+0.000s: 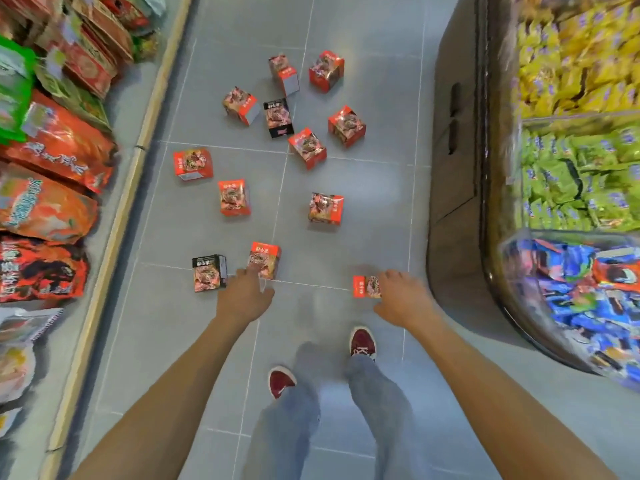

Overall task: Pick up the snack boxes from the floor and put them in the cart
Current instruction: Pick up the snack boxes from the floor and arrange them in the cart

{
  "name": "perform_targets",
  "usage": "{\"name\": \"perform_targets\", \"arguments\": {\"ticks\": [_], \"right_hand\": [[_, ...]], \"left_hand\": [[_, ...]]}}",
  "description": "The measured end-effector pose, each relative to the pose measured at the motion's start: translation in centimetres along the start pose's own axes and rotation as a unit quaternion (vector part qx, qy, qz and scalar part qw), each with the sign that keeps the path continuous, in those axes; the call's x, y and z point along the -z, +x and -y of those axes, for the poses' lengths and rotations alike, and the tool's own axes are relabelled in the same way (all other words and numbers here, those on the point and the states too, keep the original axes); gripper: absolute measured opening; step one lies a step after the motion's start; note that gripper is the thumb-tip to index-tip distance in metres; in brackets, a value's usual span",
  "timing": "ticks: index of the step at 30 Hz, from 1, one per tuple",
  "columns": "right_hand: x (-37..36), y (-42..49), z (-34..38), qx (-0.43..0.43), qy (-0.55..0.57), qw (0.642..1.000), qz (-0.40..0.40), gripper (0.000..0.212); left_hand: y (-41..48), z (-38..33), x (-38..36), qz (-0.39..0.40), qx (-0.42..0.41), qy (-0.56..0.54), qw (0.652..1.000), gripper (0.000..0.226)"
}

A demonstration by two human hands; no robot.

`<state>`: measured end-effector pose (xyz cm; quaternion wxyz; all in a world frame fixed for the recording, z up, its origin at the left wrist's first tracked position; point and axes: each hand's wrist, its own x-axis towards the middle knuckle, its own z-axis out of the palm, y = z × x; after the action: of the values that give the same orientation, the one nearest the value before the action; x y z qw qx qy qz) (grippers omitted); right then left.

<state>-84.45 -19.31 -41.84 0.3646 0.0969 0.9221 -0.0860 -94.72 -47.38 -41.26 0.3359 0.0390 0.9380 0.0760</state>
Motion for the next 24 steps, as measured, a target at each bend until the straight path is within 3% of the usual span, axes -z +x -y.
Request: {"name": "perform_targets", "arguments": {"ticks": [13, 20, 24], "right_hand": [[-21.9, 21.8, -1.3, -0.046, -0.057, 0.997, -0.022, 0.082], [-30.2, 30.1, -4.0, -0.037, -0.116, 0.992, -0.03, 0.111], [-32.8, 33.4, -5.6, -0.027, -0.124, 0.991, -0.042, 0.105]], "left_hand": [[23.9, 11.2, -18.4, -0.026, -0.011, 0.037, 0.999, 0.067], [33.4, 14.6, -26.5, -0.071, 0.018, -0.005, 0.997, 0.074], [38.1, 16.7, -28.9, -0.127, 0.02, -0.006, 0.992, 0.087]]}}
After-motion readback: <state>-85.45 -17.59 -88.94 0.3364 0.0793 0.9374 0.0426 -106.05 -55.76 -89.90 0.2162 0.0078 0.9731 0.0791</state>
